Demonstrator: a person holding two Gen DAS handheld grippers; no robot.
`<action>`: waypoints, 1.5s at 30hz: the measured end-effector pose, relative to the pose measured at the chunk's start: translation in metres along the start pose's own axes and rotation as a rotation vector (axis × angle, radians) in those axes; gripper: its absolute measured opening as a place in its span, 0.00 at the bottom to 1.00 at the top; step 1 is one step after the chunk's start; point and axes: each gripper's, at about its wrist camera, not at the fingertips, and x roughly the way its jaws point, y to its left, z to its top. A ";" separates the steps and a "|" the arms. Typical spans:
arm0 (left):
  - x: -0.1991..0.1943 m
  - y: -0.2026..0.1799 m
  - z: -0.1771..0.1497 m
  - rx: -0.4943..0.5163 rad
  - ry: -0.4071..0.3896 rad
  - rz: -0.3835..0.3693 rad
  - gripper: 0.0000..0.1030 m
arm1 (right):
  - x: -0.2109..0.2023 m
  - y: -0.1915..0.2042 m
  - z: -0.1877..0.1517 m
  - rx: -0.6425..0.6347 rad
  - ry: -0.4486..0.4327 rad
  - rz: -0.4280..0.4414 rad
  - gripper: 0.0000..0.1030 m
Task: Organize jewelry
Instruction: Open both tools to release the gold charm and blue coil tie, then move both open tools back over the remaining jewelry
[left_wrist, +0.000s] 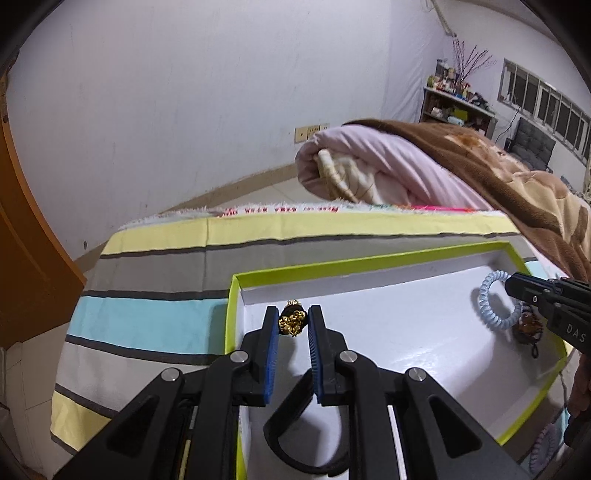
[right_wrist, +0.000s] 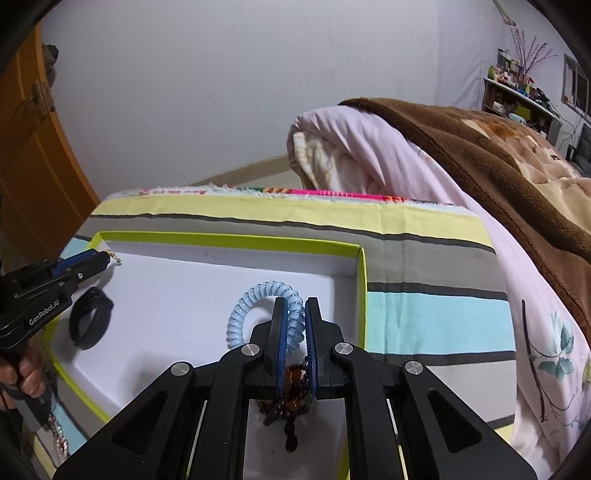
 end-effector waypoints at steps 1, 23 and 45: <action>0.003 0.001 0.000 -0.002 0.009 0.001 0.16 | 0.002 0.000 0.000 0.002 0.004 -0.002 0.09; -0.032 0.003 -0.006 -0.036 -0.023 -0.040 0.17 | -0.035 0.004 -0.013 0.006 -0.038 0.022 0.20; -0.170 -0.015 -0.103 -0.090 -0.186 -0.082 0.17 | -0.178 0.054 -0.132 -0.062 -0.236 0.084 0.37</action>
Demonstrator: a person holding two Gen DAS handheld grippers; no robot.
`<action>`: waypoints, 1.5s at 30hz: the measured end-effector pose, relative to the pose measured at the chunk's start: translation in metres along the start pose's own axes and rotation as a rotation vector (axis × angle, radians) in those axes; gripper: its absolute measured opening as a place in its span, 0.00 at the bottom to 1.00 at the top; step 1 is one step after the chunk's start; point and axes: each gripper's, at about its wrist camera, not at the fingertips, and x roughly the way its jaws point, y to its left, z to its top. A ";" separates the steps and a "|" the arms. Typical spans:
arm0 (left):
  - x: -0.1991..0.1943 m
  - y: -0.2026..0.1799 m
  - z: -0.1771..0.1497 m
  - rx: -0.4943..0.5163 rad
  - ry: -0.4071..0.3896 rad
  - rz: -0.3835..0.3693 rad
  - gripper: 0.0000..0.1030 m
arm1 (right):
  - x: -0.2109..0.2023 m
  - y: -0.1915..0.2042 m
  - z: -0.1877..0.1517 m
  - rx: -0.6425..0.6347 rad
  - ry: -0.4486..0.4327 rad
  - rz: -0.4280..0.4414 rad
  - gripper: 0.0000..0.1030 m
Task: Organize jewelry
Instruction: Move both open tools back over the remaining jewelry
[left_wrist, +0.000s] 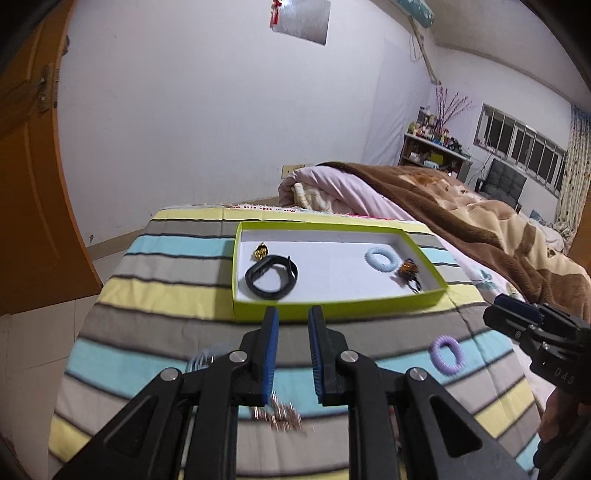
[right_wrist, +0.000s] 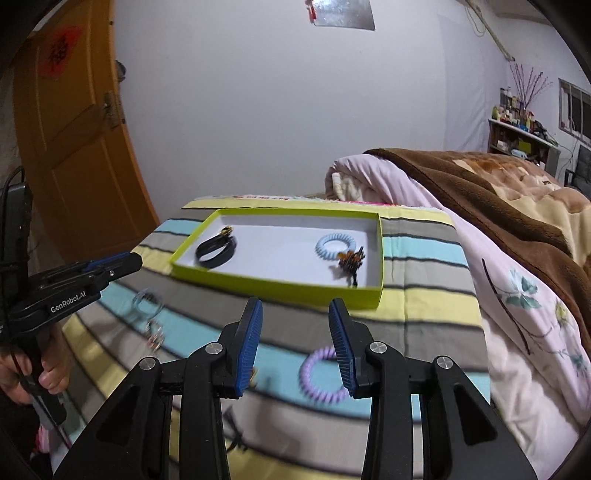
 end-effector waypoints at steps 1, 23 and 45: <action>-0.006 0.000 -0.005 -0.004 -0.006 0.001 0.17 | -0.005 0.003 -0.006 0.000 -0.004 -0.002 0.37; -0.073 -0.026 -0.081 0.083 -0.046 -0.007 0.17 | -0.062 0.028 -0.074 0.008 -0.006 0.006 0.37; -0.055 -0.029 -0.097 0.093 0.008 -0.048 0.17 | -0.020 0.032 -0.082 -0.005 0.106 0.037 0.37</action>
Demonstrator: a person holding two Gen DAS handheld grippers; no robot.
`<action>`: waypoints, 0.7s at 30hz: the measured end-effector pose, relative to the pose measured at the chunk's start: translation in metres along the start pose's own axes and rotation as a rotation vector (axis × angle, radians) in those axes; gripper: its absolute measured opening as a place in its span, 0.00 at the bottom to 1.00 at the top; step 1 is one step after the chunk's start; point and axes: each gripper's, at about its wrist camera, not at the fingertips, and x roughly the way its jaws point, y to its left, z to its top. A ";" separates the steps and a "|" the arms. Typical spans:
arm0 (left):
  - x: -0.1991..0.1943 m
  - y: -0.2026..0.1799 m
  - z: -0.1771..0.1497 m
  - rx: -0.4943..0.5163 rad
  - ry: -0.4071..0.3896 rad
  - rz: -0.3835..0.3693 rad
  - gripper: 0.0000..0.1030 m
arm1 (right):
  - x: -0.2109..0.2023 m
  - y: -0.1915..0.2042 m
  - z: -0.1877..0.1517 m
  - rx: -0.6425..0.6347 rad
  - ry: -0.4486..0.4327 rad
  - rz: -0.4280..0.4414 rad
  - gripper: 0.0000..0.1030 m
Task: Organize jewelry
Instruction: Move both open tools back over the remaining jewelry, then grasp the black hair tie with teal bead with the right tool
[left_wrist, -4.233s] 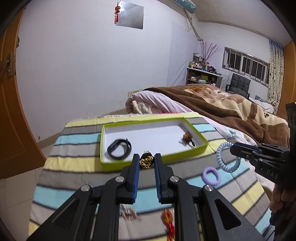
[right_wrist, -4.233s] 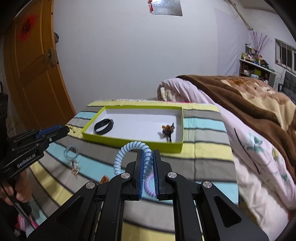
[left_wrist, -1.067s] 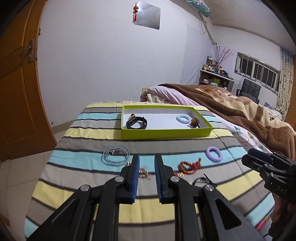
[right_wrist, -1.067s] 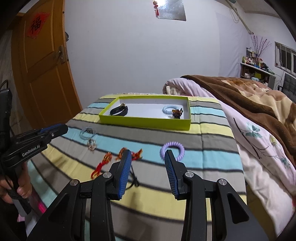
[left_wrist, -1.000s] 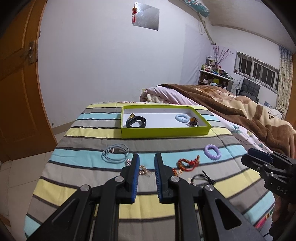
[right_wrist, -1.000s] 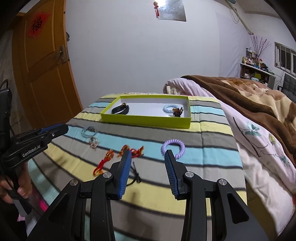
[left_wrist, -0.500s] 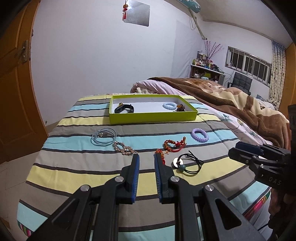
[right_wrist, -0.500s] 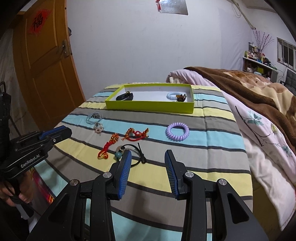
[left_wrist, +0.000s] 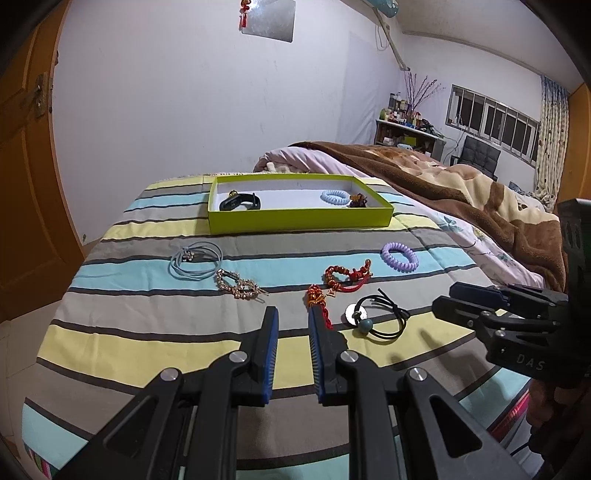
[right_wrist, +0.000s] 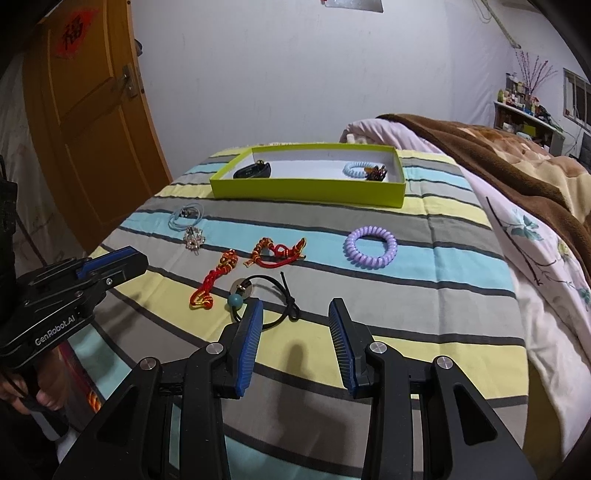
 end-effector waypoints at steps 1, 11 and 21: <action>0.002 0.000 0.000 0.001 0.003 -0.002 0.17 | 0.003 0.000 0.000 -0.001 0.005 0.001 0.37; 0.009 0.006 0.000 -0.009 0.021 -0.008 0.17 | 0.035 0.009 0.010 -0.031 0.079 0.016 0.30; 0.021 0.008 0.004 -0.019 0.042 -0.040 0.18 | 0.055 0.013 0.011 -0.066 0.149 -0.026 0.18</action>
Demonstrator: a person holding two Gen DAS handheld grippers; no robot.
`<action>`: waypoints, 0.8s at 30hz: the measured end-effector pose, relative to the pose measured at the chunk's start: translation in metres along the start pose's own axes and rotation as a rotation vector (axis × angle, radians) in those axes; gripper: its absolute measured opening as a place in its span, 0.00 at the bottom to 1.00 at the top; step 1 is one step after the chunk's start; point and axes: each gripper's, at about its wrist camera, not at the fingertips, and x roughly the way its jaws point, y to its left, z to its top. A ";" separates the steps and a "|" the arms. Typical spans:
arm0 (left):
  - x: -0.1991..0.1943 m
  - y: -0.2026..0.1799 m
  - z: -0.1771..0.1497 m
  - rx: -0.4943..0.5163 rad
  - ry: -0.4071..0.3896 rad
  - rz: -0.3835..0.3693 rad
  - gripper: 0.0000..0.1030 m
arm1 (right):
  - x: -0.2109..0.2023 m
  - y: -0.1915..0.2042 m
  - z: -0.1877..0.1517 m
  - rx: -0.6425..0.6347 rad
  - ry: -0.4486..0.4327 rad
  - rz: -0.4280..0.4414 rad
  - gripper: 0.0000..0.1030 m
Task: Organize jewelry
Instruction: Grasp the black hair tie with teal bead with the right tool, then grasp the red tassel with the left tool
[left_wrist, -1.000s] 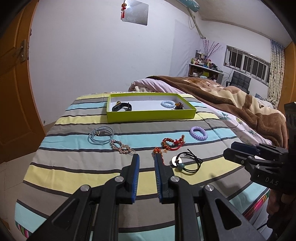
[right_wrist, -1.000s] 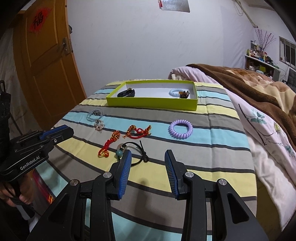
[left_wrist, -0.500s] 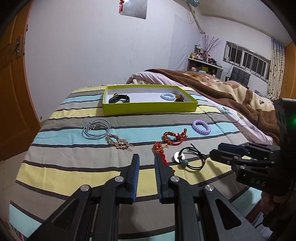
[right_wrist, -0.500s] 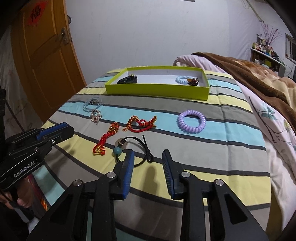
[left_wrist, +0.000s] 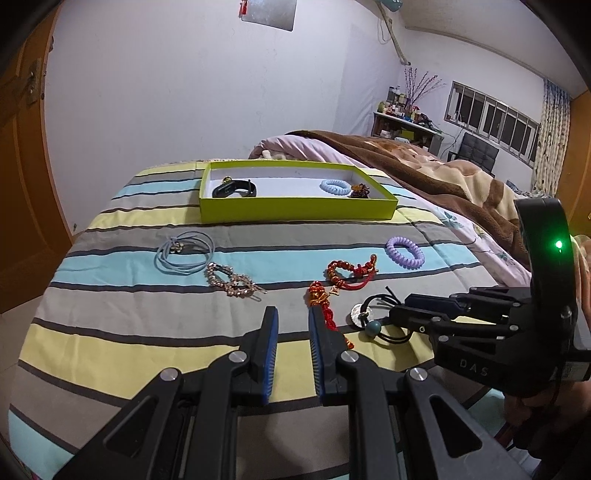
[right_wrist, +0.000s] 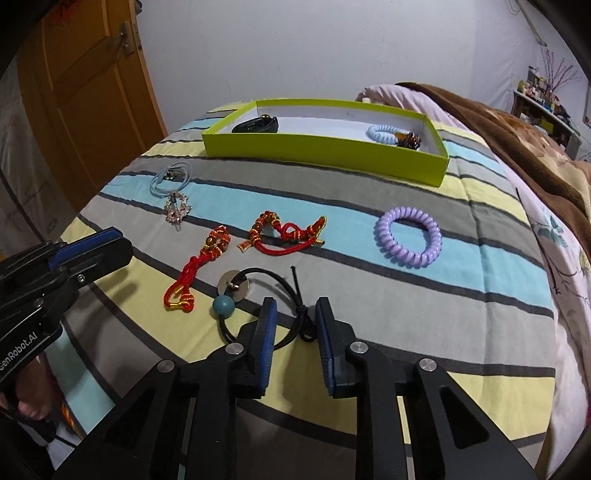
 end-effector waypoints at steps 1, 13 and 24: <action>0.001 -0.001 0.000 0.000 0.002 -0.004 0.22 | 0.000 -0.001 0.000 -0.002 0.000 -0.008 0.13; 0.029 -0.022 0.005 0.046 0.098 -0.024 0.25 | -0.010 -0.025 -0.008 0.067 -0.008 -0.023 0.06; 0.046 -0.033 -0.001 0.084 0.150 0.023 0.11 | -0.017 -0.035 -0.011 0.104 -0.028 -0.006 0.06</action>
